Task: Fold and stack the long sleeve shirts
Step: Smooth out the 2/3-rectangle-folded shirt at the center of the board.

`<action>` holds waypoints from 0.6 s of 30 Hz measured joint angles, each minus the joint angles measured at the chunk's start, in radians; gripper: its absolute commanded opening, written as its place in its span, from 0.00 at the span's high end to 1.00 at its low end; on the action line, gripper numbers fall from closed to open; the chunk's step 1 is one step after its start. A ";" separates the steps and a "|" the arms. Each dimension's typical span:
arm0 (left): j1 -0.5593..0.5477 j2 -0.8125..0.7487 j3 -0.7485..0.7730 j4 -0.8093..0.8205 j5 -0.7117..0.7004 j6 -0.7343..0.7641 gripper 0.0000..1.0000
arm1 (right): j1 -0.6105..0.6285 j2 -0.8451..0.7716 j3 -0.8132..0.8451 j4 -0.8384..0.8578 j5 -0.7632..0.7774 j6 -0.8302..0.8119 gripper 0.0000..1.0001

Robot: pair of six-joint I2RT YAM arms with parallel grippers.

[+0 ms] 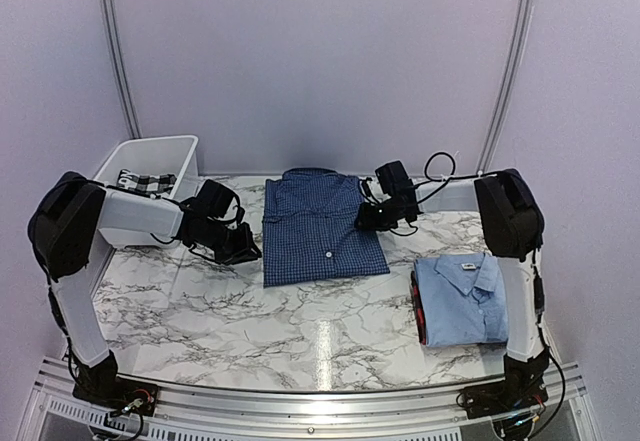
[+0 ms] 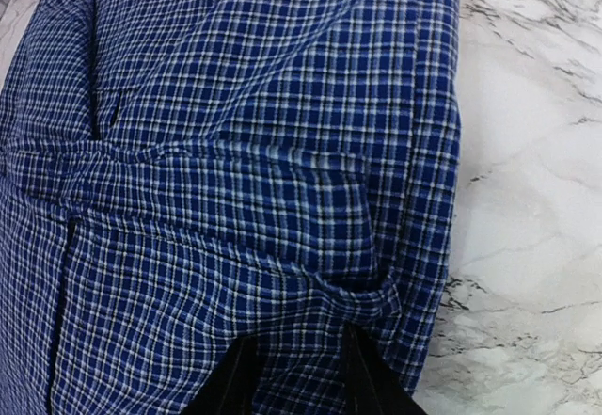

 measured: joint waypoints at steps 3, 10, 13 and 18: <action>0.001 -0.024 -0.035 0.000 0.003 -0.004 0.85 | -0.006 0.000 0.000 0.002 0.004 0.002 0.56; 0.001 -0.083 -0.095 0.026 0.013 -0.024 0.84 | -0.004 -0.048 -0.048 -0.007 0.026 0.000 0.49; 0.001 -0.105 -0.134 0.059 0.030 -0.043 0.83 | 0.000 -0.116 -0.111 -0.019 0.046 0.000 0.50; -0.004 -0.134 -0.195 0.099 0.049 -0.076 0.81 | 0.021 -0.247 -0.204 -0.021 0.063 0.005 0.52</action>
